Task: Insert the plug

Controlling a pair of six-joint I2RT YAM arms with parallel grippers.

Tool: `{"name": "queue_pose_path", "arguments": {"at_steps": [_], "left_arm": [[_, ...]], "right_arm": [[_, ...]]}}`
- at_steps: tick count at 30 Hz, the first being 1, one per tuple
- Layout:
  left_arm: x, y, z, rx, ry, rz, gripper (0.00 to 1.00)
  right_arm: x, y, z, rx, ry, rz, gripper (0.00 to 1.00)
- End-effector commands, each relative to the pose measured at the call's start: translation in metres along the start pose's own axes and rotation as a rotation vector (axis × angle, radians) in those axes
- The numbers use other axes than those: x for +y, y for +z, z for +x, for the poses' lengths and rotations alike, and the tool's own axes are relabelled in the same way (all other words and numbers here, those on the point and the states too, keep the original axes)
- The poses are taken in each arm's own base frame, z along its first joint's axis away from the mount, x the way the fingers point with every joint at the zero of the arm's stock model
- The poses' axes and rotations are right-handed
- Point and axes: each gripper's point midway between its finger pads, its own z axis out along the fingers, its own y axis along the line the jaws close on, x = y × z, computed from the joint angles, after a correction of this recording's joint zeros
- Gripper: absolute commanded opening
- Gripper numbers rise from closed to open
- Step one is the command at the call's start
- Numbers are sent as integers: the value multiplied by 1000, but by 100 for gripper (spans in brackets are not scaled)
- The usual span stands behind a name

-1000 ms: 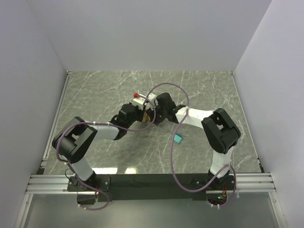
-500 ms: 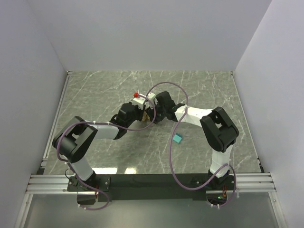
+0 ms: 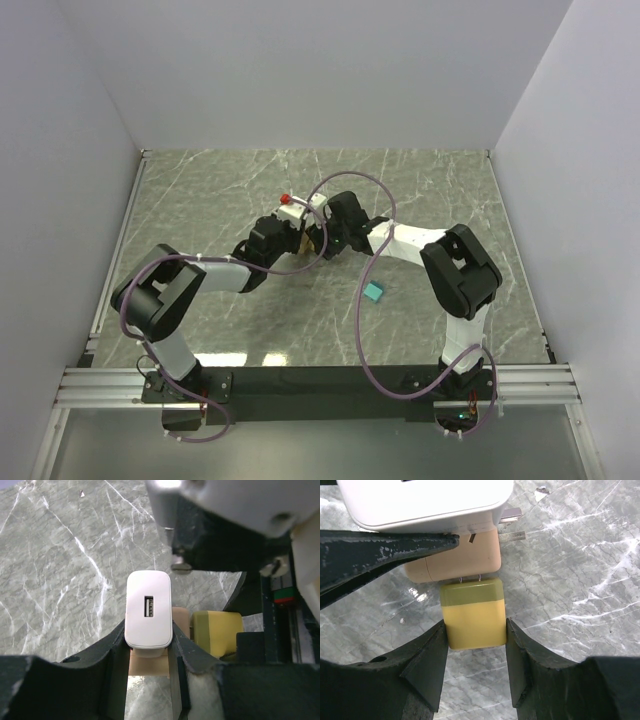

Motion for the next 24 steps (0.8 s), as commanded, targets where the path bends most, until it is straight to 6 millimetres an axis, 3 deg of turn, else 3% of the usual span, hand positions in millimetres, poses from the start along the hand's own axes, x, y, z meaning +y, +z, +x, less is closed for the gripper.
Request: {"name": "queue_pose_path", "arguments": {"at_steps": [1, 2, 4, 5, 7, 8, 11, 15, 24], "left_arm": [[-78, -36, 80, 288, -91, 294, 13], [-75, -36, 81, 289, -94, 278, 23], [-75, -37, 76, 273, -103, 272, 35], [-73, -39, 77, 271, -104, 268, 47], [-73, -40, 68, 247, -108, 265, 55], [-73, -42, 69, 247, -109, 266, 68], [-72, -47, 54, 201, -119, 269, 83], [-69, -54, 43, 159, -127, 258, 90], [-60, -70, 23, 80, -162, 223, 90]], "right_arm": [[-2, -29, -146, -473, -98, 27, 0], [-2, -32, -145, -470, -90, 28, 0], [-2, -33, -139, -457, -80, 35, 0], [-2, -35, -137, -452, -73, 39, 0], [-4, -35, -129, -432, -59, 53, 0], [-4, -37, -128, -433, -54, 55, 0], [-3, -40, -118, -419, -43, 59, 0], [0, -44, -107, -400, -34, 64, 0], [1, -47, -97, -381, -27, 75, 0]]}}
